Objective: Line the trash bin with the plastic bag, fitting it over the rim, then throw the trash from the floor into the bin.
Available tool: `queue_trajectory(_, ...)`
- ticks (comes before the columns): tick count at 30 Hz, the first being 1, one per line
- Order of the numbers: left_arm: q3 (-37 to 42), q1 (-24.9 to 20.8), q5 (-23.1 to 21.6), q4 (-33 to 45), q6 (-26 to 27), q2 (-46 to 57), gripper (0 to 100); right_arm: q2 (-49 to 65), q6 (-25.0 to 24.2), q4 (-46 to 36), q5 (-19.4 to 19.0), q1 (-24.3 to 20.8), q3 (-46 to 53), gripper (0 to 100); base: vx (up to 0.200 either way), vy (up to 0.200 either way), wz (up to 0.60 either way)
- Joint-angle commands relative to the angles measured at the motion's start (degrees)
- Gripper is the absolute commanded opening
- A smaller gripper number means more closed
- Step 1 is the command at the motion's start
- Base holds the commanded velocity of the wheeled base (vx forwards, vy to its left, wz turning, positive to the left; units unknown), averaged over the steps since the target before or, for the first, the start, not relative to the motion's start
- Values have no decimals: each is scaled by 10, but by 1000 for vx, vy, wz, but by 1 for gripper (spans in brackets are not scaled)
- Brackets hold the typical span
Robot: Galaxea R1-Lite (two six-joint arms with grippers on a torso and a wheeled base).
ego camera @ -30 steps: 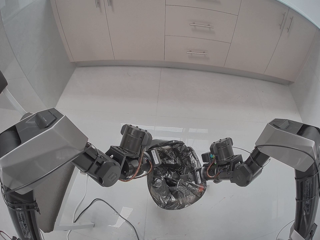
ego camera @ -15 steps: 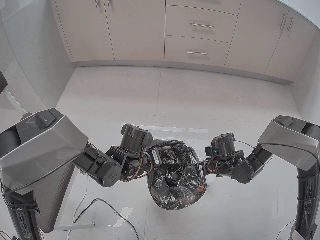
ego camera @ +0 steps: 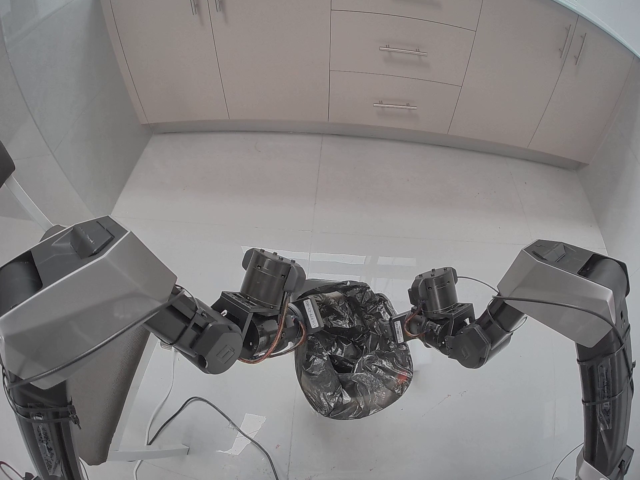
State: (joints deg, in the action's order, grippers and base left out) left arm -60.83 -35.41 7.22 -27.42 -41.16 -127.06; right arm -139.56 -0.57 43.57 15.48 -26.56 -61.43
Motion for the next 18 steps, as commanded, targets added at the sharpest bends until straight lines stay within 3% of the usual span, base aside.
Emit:
queue_trajectory(1, -1, 0, 1, 0, 0, 1, 0, -19, 0, 28, 20, -1, -4, 100, 0, 0, 0)
queue_trajectory(11, -1, -1, 1, 0, 0, 1, 0, -28, 1, 35, 89, 1, -11, 100, 0, 0, 0)
queue_trajectory(18, -1, -1, 1, 0, -1, 1, 0, -17, 2, 35, 92, 1, -6, 100, 0, 0, 0)
